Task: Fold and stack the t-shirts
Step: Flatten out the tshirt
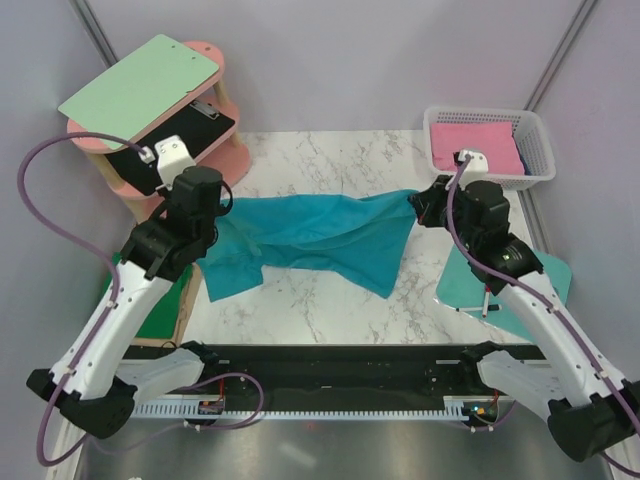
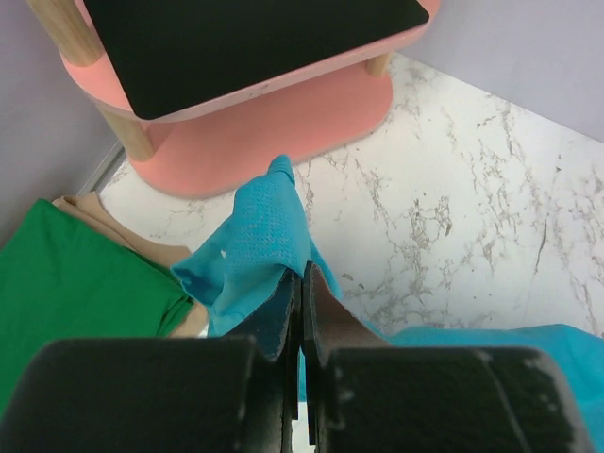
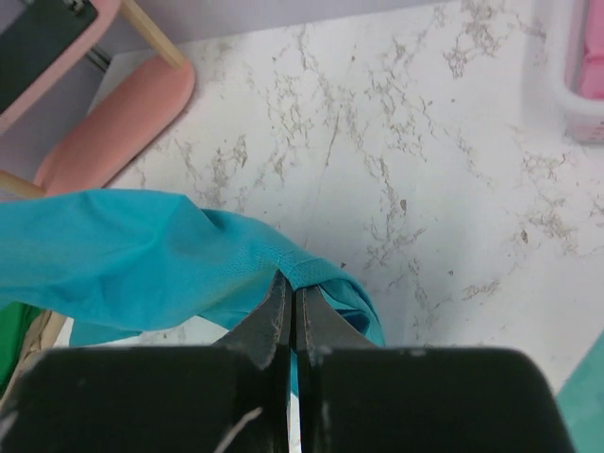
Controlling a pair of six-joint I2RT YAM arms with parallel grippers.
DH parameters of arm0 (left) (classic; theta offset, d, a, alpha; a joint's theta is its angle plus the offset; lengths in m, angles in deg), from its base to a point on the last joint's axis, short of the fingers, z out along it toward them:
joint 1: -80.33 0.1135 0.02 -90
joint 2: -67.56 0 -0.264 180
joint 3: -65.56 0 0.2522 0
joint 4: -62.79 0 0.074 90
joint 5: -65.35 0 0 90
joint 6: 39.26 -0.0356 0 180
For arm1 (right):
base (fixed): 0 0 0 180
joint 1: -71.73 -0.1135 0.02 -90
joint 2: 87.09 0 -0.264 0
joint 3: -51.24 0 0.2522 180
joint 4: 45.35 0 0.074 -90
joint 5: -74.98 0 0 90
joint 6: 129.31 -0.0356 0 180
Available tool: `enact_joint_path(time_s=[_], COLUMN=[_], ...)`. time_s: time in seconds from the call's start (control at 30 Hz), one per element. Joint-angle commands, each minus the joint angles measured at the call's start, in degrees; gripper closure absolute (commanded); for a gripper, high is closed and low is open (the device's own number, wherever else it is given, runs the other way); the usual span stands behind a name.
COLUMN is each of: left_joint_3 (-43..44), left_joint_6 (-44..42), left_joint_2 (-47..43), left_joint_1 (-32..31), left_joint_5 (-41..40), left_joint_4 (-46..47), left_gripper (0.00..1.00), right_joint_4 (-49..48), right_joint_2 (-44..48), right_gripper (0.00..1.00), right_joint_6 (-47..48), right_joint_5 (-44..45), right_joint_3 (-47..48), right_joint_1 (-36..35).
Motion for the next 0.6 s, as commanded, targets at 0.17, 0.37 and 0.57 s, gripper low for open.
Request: enact_joint_path(time_s=[0.17,0.37,0.57], left_joint_3=[-1.4,4.4,10.4], left_joint_6=[-3.2,-5.0,-5.5], left_joint_2=[-7.7,2.8,25.5], left_joint_1=[-0.1,-0.1,1.5], left_joint_5=[4.6,3.0,5.7], left_joint_4=[-1.3,-0.9,0.2], left_gripper=[0.98,0.98,0.98], right_joint_4=[6.8,6.1,-5.1], right_joint_2=[13.3,7.7,-7.5], right_gripper=[1.00,1.00,1.00], right_joint_6=[4.3,5.3,5.0], right_joint_5=[1.1,8.1,8.1], right_joint_3=[8.0,7.8,-0.2], right_joint_1=[0.1,0.1,0.4])
